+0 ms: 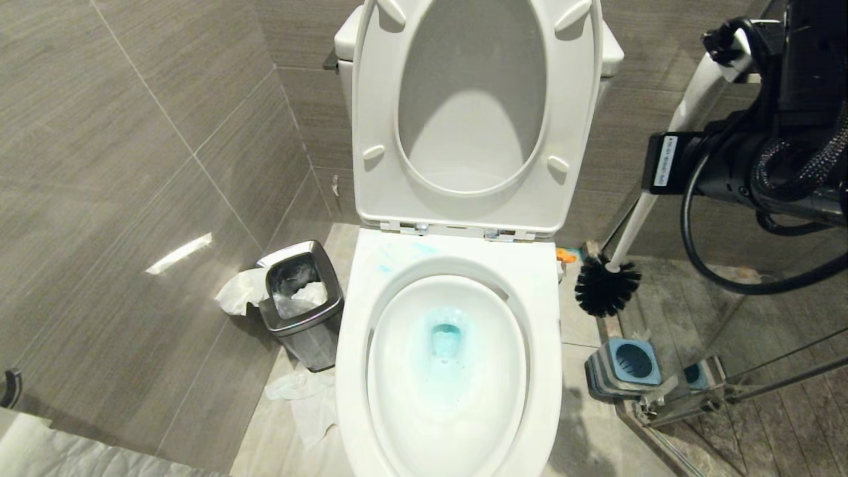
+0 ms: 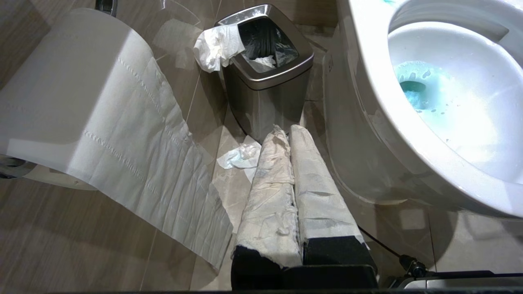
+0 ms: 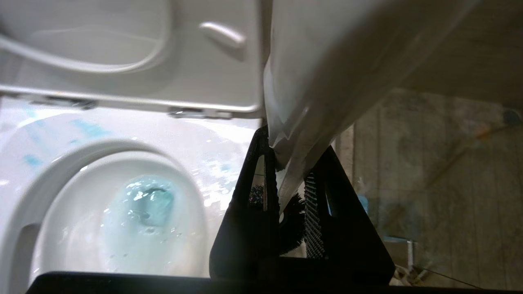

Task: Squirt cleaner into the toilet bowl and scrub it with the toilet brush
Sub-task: Put the toilet brush back

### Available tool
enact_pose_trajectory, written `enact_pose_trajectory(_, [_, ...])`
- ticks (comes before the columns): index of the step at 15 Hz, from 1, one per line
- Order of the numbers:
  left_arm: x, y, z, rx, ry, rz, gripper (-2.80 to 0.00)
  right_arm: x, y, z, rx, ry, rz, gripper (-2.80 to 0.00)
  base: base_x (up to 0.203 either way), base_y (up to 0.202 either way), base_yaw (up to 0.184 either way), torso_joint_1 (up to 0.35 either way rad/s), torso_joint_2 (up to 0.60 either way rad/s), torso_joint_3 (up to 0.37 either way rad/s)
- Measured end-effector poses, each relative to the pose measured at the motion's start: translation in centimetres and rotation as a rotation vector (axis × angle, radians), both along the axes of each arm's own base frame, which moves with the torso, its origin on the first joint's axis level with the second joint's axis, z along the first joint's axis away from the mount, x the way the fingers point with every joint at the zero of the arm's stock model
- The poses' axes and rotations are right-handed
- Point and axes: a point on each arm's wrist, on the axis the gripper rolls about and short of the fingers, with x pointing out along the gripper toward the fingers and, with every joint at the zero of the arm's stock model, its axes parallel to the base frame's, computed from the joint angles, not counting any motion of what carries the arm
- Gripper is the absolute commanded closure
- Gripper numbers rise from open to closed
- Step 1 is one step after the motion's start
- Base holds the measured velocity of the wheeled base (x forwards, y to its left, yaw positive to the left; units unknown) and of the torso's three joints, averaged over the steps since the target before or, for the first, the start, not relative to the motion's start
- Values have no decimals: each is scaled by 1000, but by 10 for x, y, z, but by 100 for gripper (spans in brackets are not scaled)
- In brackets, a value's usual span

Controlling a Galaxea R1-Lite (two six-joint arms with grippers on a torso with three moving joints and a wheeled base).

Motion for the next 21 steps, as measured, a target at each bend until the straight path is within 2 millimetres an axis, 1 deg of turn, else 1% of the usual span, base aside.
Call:
enact_pose_trajectory(2, [0, 0, 0, 0, 0, 0, 0, 14, -25, -1, 19, -5, -50, 0, 0, 0, 0, 0, 0, 0])
enact_pose_trajectory(4, [0, 0, 0, 0, 0, 0, 0, 27, -47, -7, 33, -14, -98, 0, 0, 0, 0, 0, 0, 0])
enact_pose_trajectory(7, [0, 0, 0, -1, 0, 0, 0, 43, -72, -31, 38, 4, -151, 0, 0, 0, 0, 0, 0, 0])
enact_pose_trajectory(12, [0, 0, 0, 0, 0, 0, 0, 64, -112, -78, 35, -25, -226, 0, 0, 0, 0, 0, 0, 0])
enact_pose_trajectory(16, [0, 0, 0, 0, 0, 0, 0, 70, -128, -116, 31, 17, -264, 0, 0, 0, 0, 0, 0, 0])
enact_pose_trajectory(19, [0, 0, 0, 0, 0, 0, 0, 77, -135, -133, 32, -32, -267, 0, 0, 0, 0, 0, 0, 0])
enact_pose_trajectory(21, [0, 0, 0, 0, 0, 0, 0, 80, -136, -142, 28, -10, -270, 0, 0, 0, 0, 0, 0, 0])
